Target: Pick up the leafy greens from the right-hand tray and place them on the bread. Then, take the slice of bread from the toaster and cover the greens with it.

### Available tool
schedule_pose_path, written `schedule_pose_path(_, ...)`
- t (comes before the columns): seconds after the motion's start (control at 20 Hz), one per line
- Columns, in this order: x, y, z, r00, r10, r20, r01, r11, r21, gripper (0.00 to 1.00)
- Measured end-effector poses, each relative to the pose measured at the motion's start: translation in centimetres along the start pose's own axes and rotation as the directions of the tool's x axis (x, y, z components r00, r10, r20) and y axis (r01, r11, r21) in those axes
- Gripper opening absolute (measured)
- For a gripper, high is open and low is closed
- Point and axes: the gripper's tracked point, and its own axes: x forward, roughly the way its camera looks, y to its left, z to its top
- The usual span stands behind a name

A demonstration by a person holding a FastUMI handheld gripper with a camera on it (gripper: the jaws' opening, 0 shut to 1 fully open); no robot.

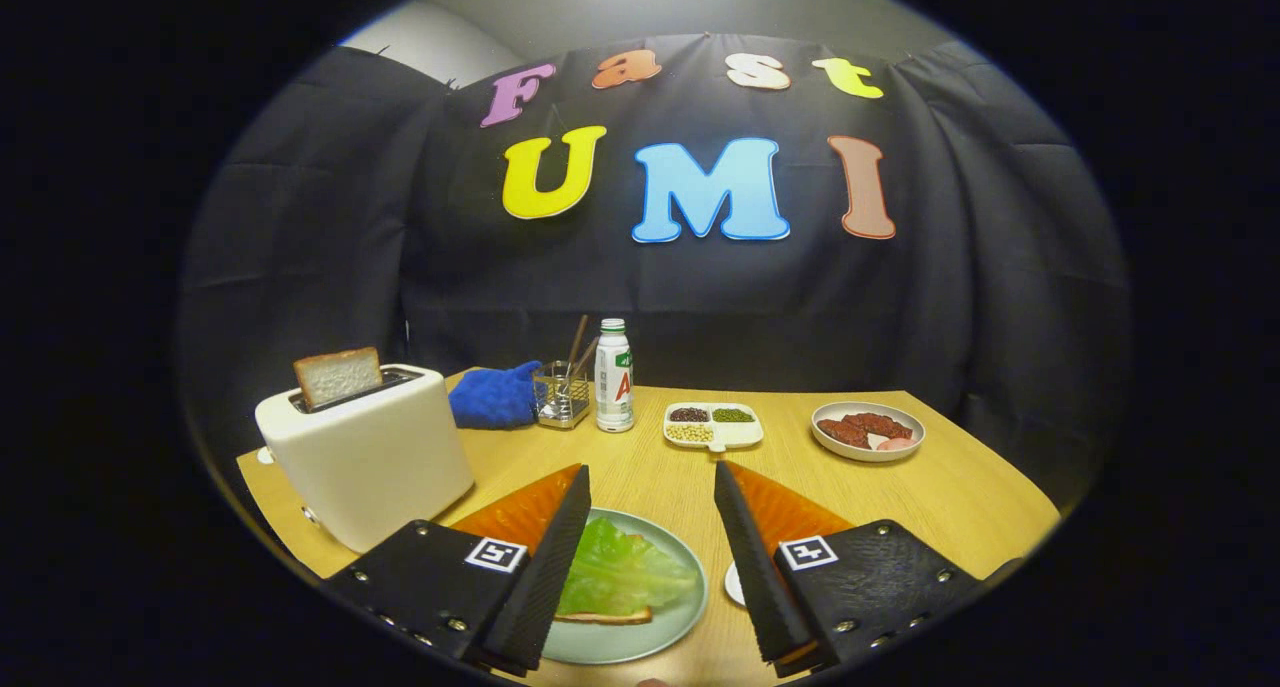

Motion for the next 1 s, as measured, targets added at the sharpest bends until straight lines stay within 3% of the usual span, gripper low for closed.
schedule_pose_path(0.25,-0.8,6.3,2.2,0.997,0.057,0.06,-0.053,0.997,-0.061,0.77)
schedule_pose_path(0.55,-1.9,16.1,3.7,0.983,0.16,0.089,-0.157,0.986,-0.048,0.77)
schedule_pose_path(1.0,-2.0,23.6,3.6,0.97,0.233,0.067,-0.231,0.972,-0.036,0.76)
